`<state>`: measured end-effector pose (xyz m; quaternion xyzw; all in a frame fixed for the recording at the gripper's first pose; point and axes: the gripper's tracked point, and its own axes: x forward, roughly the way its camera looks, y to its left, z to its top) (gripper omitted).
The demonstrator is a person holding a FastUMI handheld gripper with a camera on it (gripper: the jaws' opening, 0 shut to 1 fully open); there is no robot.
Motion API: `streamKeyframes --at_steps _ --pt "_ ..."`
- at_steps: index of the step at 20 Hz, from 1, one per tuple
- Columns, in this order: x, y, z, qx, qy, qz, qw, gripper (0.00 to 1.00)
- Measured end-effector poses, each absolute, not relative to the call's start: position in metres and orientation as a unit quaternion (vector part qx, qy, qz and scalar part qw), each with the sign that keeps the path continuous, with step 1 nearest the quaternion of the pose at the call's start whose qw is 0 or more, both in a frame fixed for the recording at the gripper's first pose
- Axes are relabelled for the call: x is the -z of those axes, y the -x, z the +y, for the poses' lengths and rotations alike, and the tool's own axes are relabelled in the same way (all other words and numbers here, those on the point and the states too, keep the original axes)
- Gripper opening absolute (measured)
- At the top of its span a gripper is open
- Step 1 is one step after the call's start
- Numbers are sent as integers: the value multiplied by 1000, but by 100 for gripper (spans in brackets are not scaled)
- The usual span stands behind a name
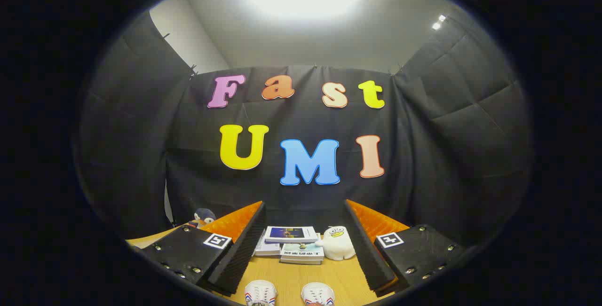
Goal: Open the storage box then place both shoes into the box .Put the left shoe in first, then the right shoe, with the right side of both shoes facing outward in a uniform manner.
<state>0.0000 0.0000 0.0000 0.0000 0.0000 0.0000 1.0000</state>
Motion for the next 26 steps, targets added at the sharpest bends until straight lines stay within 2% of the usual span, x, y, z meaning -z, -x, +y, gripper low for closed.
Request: streamKeyframes --at_steps 18,26 --pt "5 12 14 -28 -9 11 1000 97" --pt "46 19 47 -68 -139 87 984 98"
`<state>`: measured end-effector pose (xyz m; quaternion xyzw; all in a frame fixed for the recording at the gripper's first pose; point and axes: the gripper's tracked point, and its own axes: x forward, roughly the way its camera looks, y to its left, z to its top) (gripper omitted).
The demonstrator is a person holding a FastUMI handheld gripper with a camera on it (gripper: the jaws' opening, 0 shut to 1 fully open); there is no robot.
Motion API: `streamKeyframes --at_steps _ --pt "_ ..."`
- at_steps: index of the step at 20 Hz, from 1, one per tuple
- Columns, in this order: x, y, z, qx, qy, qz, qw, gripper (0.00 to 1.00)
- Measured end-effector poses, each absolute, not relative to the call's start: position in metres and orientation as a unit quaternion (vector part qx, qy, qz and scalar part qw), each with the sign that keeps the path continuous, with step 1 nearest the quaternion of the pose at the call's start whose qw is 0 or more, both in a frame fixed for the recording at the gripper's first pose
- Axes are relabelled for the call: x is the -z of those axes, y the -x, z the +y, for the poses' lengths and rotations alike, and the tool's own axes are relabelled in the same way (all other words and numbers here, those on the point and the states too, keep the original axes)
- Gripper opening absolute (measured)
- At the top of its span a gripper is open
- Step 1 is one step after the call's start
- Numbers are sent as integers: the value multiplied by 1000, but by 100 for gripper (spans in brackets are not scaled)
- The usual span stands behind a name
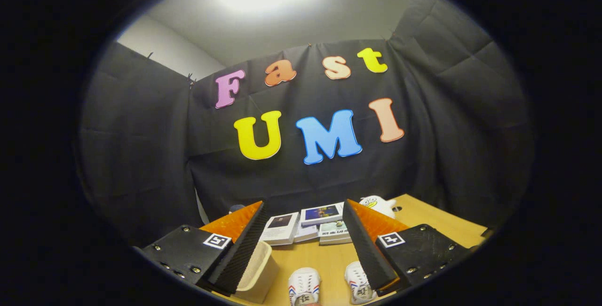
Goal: Open the storage box then place both shoes into the box .Put the left shoe in first, then the right shoe, with the right side of both shoes facing outward in a uniform manner.
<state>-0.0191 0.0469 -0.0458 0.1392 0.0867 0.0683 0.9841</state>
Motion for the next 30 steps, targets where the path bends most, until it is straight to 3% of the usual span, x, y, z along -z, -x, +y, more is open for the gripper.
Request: streamKeyframes --at_steps 12,30 --pt "126 36 115 -150 -314 247 904 99" --pt "218 77 188 -174 -490 411 749 97"
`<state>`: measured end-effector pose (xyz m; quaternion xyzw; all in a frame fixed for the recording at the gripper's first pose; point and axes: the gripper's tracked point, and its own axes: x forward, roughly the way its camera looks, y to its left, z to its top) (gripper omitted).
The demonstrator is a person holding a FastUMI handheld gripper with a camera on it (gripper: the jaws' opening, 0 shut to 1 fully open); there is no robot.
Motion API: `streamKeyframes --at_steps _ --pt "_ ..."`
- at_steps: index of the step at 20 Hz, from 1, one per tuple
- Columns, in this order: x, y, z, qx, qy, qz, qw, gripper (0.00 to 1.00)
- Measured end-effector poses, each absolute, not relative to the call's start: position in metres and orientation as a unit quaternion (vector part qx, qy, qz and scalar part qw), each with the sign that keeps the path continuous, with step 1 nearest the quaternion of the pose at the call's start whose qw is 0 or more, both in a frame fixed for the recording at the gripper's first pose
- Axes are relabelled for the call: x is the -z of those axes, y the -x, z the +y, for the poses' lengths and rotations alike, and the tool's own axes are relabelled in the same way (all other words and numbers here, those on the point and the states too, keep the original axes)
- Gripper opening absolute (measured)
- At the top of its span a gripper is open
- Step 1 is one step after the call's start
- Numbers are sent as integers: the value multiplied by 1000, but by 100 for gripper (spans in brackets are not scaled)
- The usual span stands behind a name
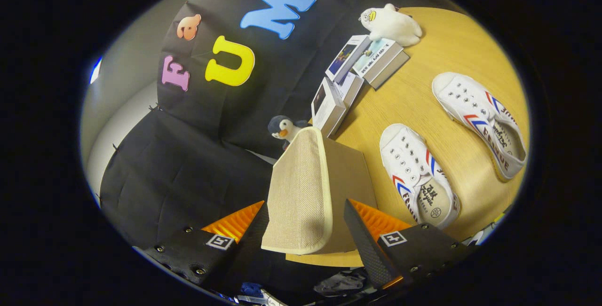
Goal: Open the storage box then place both shoes into the box .Put the left shoe in first, then the right shoe, with the right side of both shoes facing outward in a uniform manner.
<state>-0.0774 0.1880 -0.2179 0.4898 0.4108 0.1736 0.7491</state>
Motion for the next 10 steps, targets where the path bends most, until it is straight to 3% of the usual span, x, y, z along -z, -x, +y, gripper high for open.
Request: streamKeyframes --at_steps 5,7,10 --pt "228 81 200 -178 -518 433 716 94" --pt "230 84 206 -181 -525 442 704 84" --pt "241 83 213 -174 -518 457 701 84"
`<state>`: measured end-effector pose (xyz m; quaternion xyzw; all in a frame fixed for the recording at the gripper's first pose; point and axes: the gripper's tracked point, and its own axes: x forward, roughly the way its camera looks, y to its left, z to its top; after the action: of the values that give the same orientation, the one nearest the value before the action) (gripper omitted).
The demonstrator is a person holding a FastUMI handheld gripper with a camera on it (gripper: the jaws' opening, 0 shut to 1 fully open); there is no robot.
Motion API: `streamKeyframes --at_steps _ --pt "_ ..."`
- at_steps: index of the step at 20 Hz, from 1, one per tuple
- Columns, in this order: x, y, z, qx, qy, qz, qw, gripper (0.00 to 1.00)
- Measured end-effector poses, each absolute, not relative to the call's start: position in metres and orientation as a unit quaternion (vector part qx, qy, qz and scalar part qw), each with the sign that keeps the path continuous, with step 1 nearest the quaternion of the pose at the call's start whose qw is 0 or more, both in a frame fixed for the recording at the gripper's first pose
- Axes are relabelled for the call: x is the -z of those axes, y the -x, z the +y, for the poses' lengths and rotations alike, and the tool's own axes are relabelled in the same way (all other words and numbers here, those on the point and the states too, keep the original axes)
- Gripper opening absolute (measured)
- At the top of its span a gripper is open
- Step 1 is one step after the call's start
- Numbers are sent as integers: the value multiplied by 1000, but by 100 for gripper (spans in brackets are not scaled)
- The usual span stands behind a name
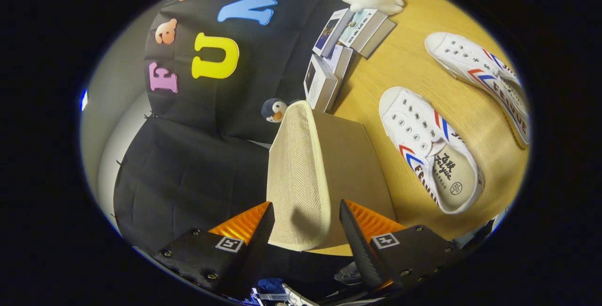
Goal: Open the storage box then place both shoes into the box .Put the left shoe in first, then the right shoe, with the right side of both shoes facing outward in a uniform manner.
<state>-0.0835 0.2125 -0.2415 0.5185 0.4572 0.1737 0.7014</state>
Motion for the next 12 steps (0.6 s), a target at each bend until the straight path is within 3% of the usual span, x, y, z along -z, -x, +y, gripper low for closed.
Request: streamKeyframes --at_steps 1,2,6,7,12 --pt "242 81 211 -172 -527 453 698 48" --pt "240 82 208 -175 -532 458 690 37" --pt "232 82 204 -192 -535 453 686 37" --pt "228 72 198 -179 -543 449 687 2" --pt "208 76 208 -216 -532 448 685 1"
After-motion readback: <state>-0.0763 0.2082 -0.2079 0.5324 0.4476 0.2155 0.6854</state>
